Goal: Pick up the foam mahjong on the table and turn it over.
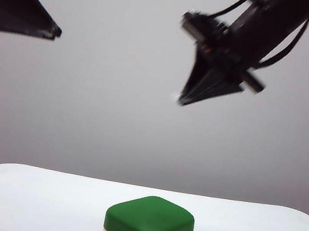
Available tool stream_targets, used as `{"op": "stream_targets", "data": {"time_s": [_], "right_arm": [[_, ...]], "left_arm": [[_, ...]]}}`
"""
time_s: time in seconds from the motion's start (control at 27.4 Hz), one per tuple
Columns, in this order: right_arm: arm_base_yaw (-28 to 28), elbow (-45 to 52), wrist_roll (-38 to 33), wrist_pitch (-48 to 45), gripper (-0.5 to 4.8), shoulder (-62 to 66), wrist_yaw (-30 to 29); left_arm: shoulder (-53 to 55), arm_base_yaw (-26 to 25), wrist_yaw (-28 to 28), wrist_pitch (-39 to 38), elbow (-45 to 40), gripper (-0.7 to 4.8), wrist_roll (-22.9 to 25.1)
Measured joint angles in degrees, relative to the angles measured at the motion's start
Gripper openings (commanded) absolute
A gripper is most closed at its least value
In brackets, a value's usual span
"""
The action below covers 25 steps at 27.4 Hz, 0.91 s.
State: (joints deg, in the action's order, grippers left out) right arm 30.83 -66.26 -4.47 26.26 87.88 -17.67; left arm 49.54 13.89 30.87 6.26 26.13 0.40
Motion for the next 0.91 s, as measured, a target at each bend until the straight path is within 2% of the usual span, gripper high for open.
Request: {"op": "stream_targets", "data": {"time_s": [0.11,0.29,0.47,0.69,0.73,0.77,0.91], "right_arm": [[-3.04,-0.02,0.04,1.86,-0.06,-6.93,2.51],[-7.28,-0.02,0.04,4.39,-0.06,-13.81,2.84],[-12.17,2.54,0.04,5.95,-0.06,-21.90,5.68],[-16.48,11.82,0.02,5.64,-0.06,-33.31,6.40],[-17.00,14.51,-0.02,5.49,-0.06,-36.52,7.06],[-17.05,15.61,-0.11,5.40,-0.06,-38.14,7.30],[-17.09,23.63,-2.23,1.64,-0.06,-49.03,9.86]], "left_arm": [[-4.28,-0.04,-3.61,0.02,0.00,0.52,0.00],[-8.00,-0.28,-6.05,-0.09,0.00,0.52,0.00],[-10.97,-0.33,-8.22,-1.25,0.02,0.52,0.02],[-11.28,-0.31,-9.05,-2.58,0.00,0.47,0.02],[-11.28,-0.33,-9.25,-2.71,0.00,0.31,0.04],[-11.28,-0.33,-9.57,-2.71,0.00,-0.07,0.13],[-14.47,-0.31,-16.72,-5.07,-0.04,-0.06,1.07]]}}
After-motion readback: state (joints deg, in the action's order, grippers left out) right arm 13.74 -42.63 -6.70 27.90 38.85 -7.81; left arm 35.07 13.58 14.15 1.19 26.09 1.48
